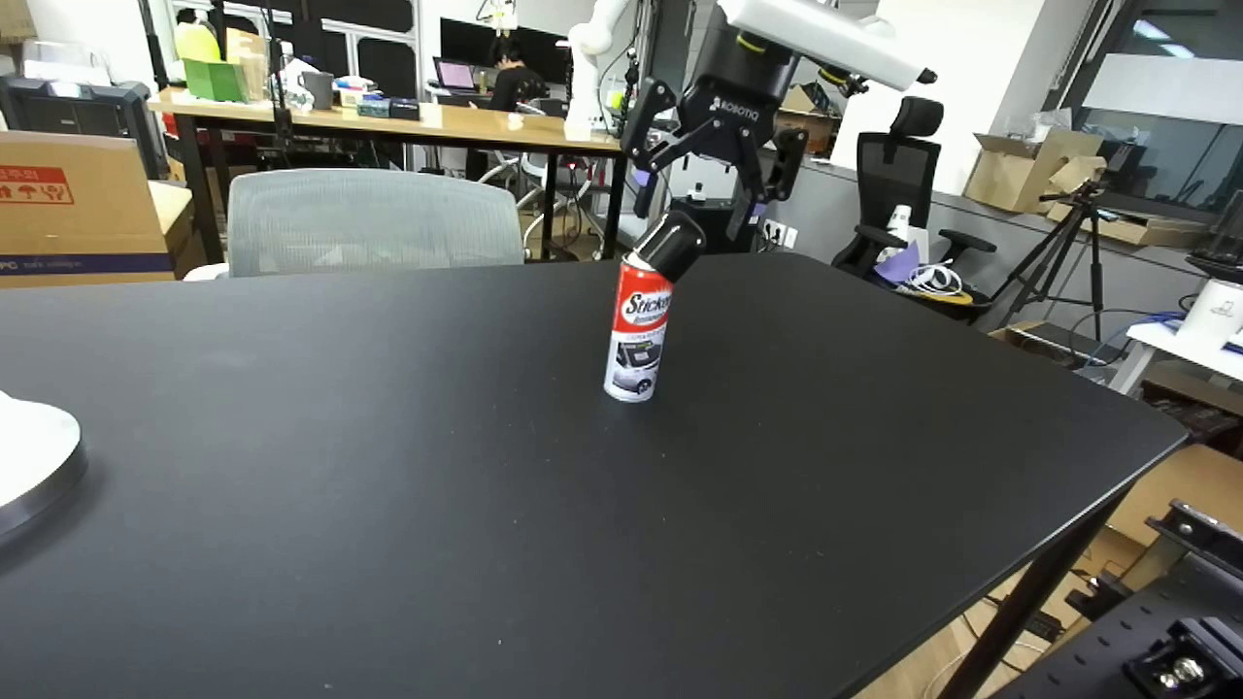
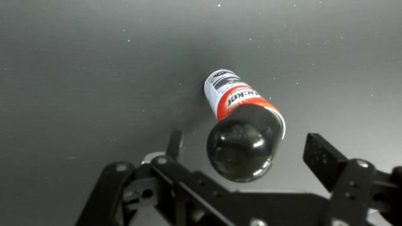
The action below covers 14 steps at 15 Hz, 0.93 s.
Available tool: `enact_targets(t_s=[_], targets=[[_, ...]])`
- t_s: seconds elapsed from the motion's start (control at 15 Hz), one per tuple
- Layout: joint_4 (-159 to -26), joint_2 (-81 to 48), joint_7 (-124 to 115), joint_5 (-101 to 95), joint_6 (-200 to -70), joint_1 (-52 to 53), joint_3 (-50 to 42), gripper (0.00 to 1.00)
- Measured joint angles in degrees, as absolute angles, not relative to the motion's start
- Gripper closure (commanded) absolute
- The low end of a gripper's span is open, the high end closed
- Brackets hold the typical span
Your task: Remove the lid from the spray tin
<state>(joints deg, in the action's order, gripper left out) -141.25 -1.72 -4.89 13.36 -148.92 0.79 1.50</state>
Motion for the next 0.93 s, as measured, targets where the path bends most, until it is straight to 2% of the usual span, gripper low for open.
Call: enact_targets(t_s=[0.07, 0.13, 0.4, 0.93], targets=[[-141.25, -1.85, -4.89, 13.67, -149.0, 0.78, 1.5, 0.29], [-141.25, -2.0, -4.89, 13.89, -149.12, 0.77, 1.5, 0.35], [-141.25, -2.65, -4.83, 14.83, -150.07, 0.77, 1.5, 0.65], [-141.11, -2.52, -4.83, 14.7, -150.02, 0.71, 1.5, 0.66]])
